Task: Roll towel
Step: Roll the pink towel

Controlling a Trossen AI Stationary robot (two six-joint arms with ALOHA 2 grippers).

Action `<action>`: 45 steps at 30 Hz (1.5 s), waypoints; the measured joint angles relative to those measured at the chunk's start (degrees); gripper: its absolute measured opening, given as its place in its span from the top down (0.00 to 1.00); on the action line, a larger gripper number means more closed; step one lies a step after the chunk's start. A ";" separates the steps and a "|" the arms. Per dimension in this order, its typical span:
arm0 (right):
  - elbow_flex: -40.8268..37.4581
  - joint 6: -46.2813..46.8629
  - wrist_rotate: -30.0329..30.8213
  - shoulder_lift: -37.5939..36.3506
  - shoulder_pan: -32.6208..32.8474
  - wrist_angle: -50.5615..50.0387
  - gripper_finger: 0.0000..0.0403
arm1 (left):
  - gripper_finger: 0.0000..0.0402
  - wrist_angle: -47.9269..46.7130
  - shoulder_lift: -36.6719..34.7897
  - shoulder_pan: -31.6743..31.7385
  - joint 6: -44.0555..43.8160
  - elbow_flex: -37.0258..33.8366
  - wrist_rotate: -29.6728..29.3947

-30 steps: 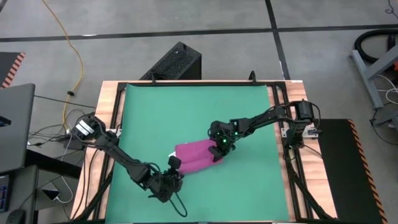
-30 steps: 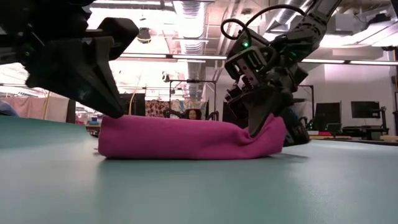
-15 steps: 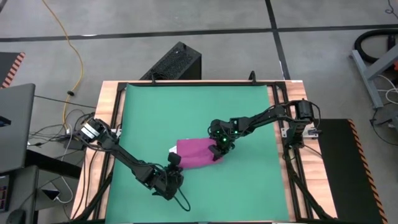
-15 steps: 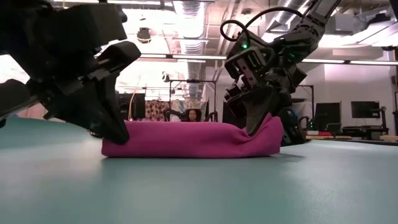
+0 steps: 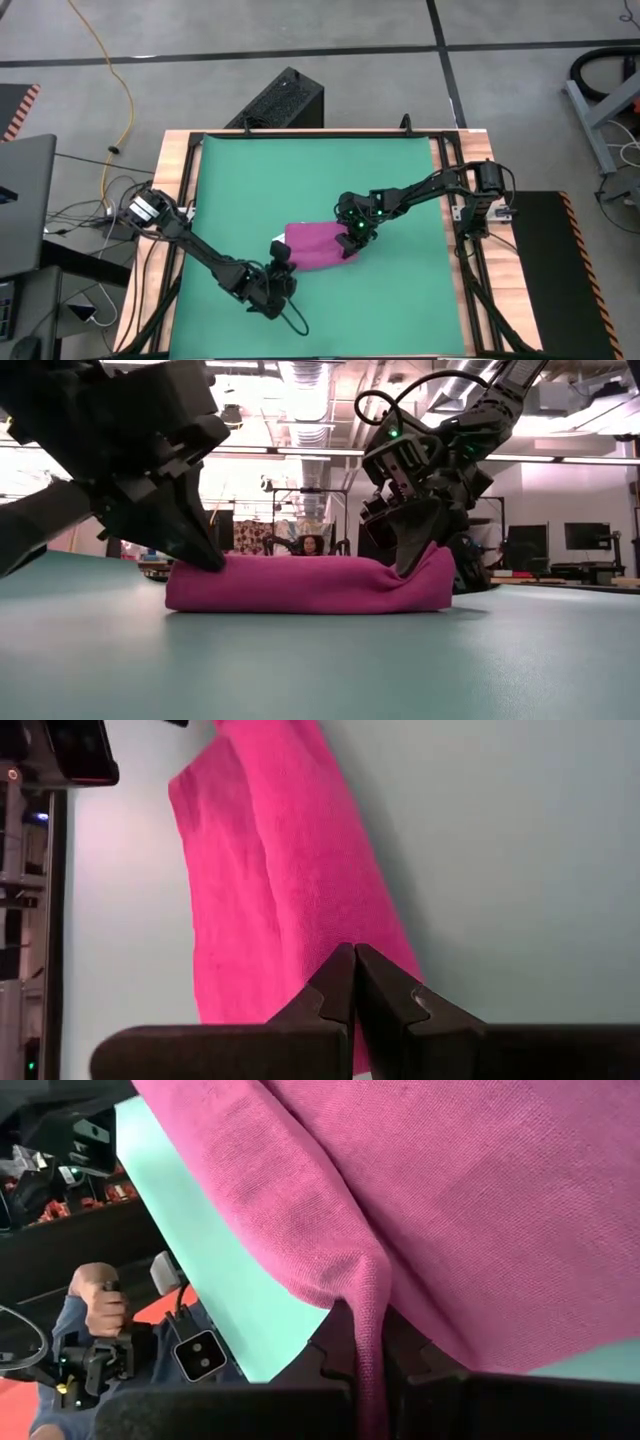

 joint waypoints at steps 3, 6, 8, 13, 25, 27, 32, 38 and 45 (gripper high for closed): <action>0.00 0.02 0.00 0.00 0.10 -0.01 0.94 | 1.00 0.22 0.00 1.06 0.10 -0.48 0.22; 0.00 -0.22 0.00 0.00 0.15 -0.03 0.94 | 1.00 0.07 0.00 1.99 -0.18 -0.84 0.48; 0.00 -0.36 0.00 0.00 0.13 -0.05 0.94 | 1.00 0.29 0.00 2.64 -0.36 -1.40 0.44; 0.00 -0.81 0.00 0.00 0.13 -0.45 0.94 | 1.00 2.04 0.00 4.70 -2.29 -3.71 2.57; 0.00 -9.66 7.42 0.00 1.67 -0.81 0.87 | 1.00 5.74 -0.25 7.80 -6.39 -7.68 8.05; 0.00 -11.71 9.78 0.00 2.05 -0.85 0.85 | 1.00 6.15 -0.27 7.98 -7.37 -8.39 8.57; 0.00 -15.22 13.47 -0.04 3.16 -0.91 0.81 | 1.00 6.52 -0.26 7.98 -8.81 -8.96 8.74; 0.17 -17.52 16.51 -0.40 4.19 -5.83 0.74 | 1.00 5.90 -0.20 7.98 -8.92 -8.91 9.23; 0.08 -21.07 22.69 -3.66 5.15 -11.37 0.67 | 1.00 5.43 -0.14 7.98 -8.35 -8.96 10.22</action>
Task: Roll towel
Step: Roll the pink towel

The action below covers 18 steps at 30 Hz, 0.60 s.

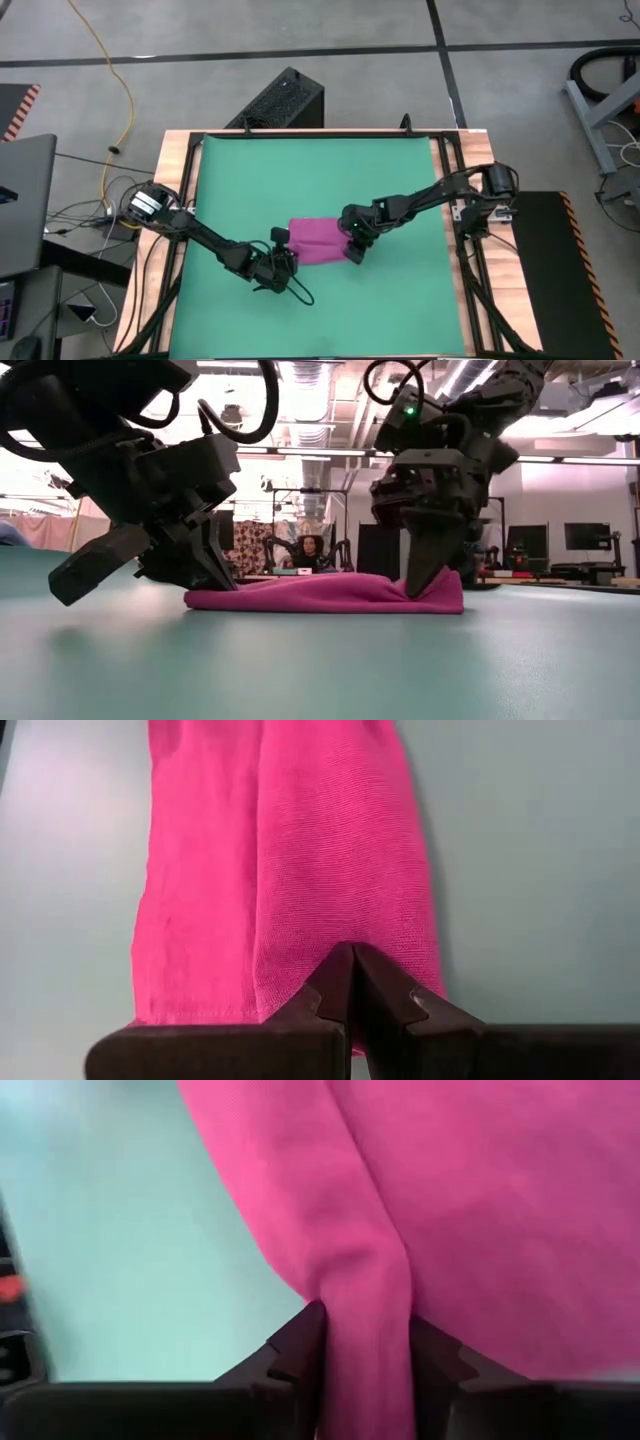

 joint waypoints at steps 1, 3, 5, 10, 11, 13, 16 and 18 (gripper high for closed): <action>-0.02 -0.65 0.79 -0.93 -0.04 -1.15 0.67 | 1.00 -0.07 0.01 0.00 0.05 0.00 0.05; -0.11 -1.87 3.08 -3.16 0.05 -4.03 0.66 | 1.00 -0.06 0.01 0.00 0.50 0.00 0.24; -0.14 -3.01 5.99 -5.32 0.37 -6.75 0.65 | 1.00 -0.02 0.03 0.02 0.62 -0.02 0.31; -0.14 -6.78 13.75 -9.23 2.10 -13.50 0.65 | 1.00 0.00 0.06 0.00 0.67 -0.05 0.51; -0.14 -7.98 16.74 -10.31 2.90 -13.89 0.65 | 1.00 0.00 0.08 0.00 0.67 -0.07 0.52; -0.14 -10.46 22.87 -13.02 5.12 -13.58 0.66 | 1.00 0.00 0.08 0.00 0.67 -0.07 0.55; -0.14 -13.51 33.40 -16.68 10.02 -11.83 0.68 | 1.00 0.00 0.10 0.00 0.67 -0.07 0.61; -0.78 -15.10 38.63 -17.81 13.20 -6.28 0.71 | 1.00 0.00 0.10 0.00 0.66 -0.07 0.66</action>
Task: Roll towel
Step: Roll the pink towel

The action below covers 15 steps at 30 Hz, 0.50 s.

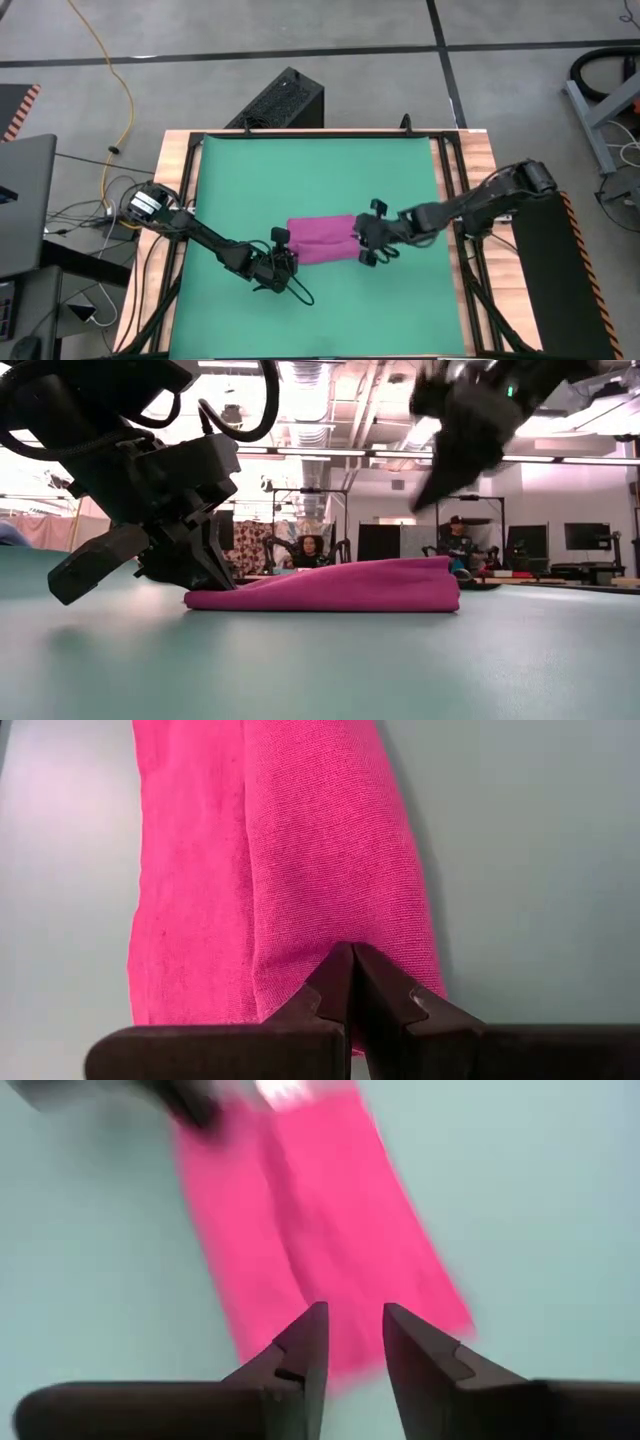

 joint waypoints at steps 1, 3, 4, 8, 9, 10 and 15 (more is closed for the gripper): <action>-0.67 -0.91 1.24 -0.18 1.37 3.66 0.73 | 1.00 0.00 0.00 0.00 -0.02 0.00 0.03; -2.39 -2.17 1.64 0.09 3.22 9.22 0.78 | 1.00 0.00 0.02 0.00 -0.12 0.00 0.06; -3.19 -2.23 1.69 0.99 3.68 11.86 0.80 | 1.00 0.00 0.02 0.00 -0.17 0.00 0.07; -6.40 -2.46 2.79 4.97 4.20 21.23 0.91 | 1.00 -0.02 0.02 0.00 -0.35 0.00 0.10; -6.69 -2.62 2.77 6.28 4.16 23.50 0.93 | 1.00 -0.01 0.02 0.00 -0.61 0.00 0.09; -6.86 -2.65 2.78 7.65 4.15 24.65 0.96 | 1.00 0.04 0.02 0.00 -0.83 0.00 0.11; -7.36 -1.23 2.01 13.66 4.19 27.01 0.97 | 1.00 -0.16 0.02 0.00 -1.87 0.00 0.30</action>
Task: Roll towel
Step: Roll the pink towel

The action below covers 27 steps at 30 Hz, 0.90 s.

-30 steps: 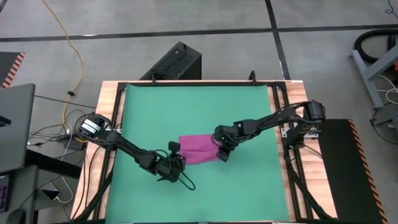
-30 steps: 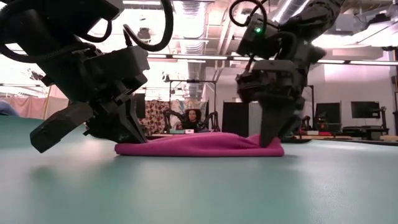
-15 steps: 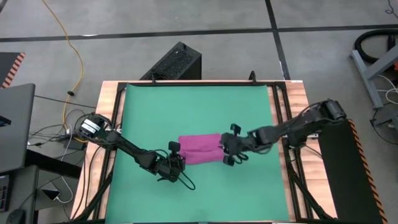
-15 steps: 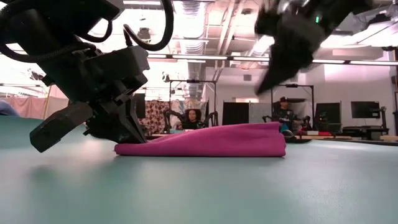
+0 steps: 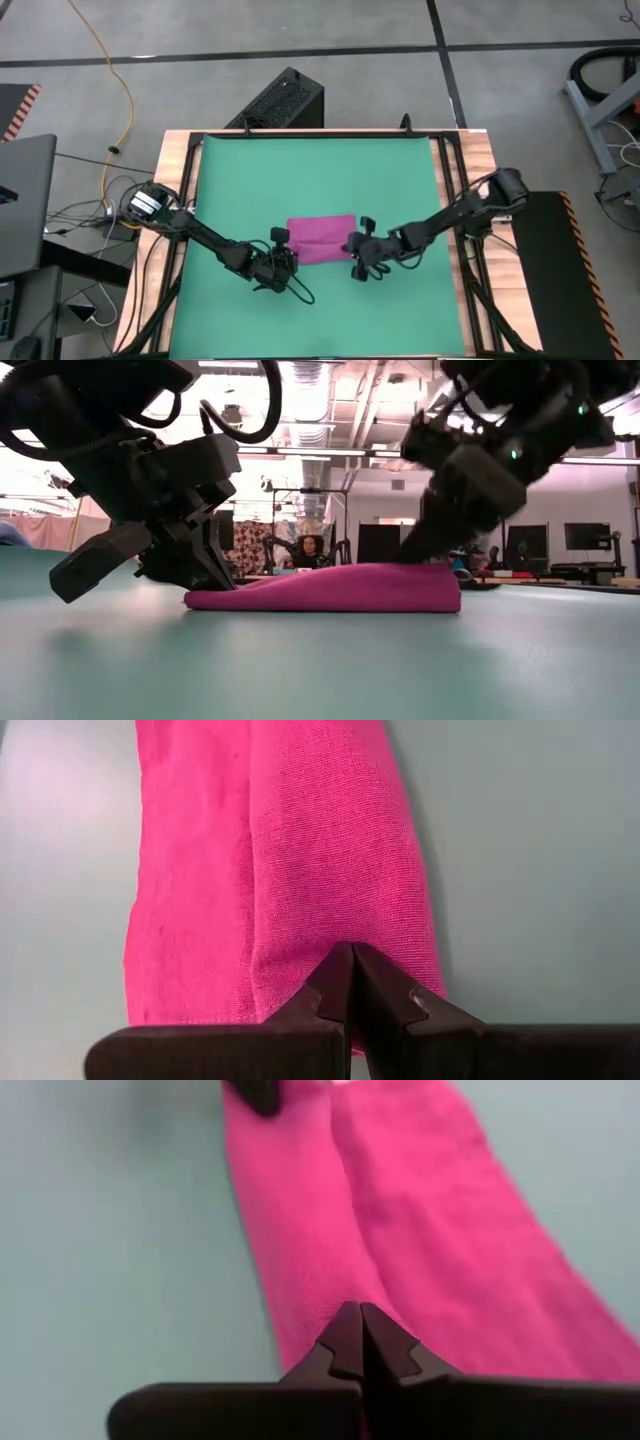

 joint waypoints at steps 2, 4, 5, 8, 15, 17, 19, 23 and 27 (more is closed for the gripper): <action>0.03 1.21 -0.10 1.91 0.27 0.24 0.95 | 1.00 -0.02 0.00 0.00 -0.32 0.00 0.05; 0.04 2.63 0.08 3.97 0.43 0.07 0.92 | 1.00 -0.01 0.00 0.00 -0.34 0.02 0.09; 0.04 3.04 0.61 4.99 0.34 0.41 0.92 | 1.00 -0.03 0.02 -0.02 -0.54 0.18 0.14; 0.22 4.38 1.12 7.33 0.34 1.37 0.92 | 1.00 -1.28 -0.87 -0.76 -1.19 1.08 0.68; 0.24 4.50 1.38 9.50 0.56 2.75 0.96 | 1.00 -6.32 -10.21 -5.51 -1.90 4.41 0.38; 0.20 4.50 1.40 9.37 0.56 2.67 0.96 | 1.00 -4.75 -13.31 -6.66 -1.26 3.90 -5.90; 0.19 4.50 1.38 9.39 0.56 2.81 0.95 | 1.00 -0.62 -15.15 -7.13 -1.13 2.35 -10.48; 0.15 4.50 1.34 9.41 0.54 2.92 0.95 | 1.00 17.34 -14.59 -6.32 0.45 -4.55 -10.31; 0.13 4.50 1.16 9.43 0.54 2.94 0.95 | 1.00 29.32 -10.13 -4.55 0.49 -10.26 -10.48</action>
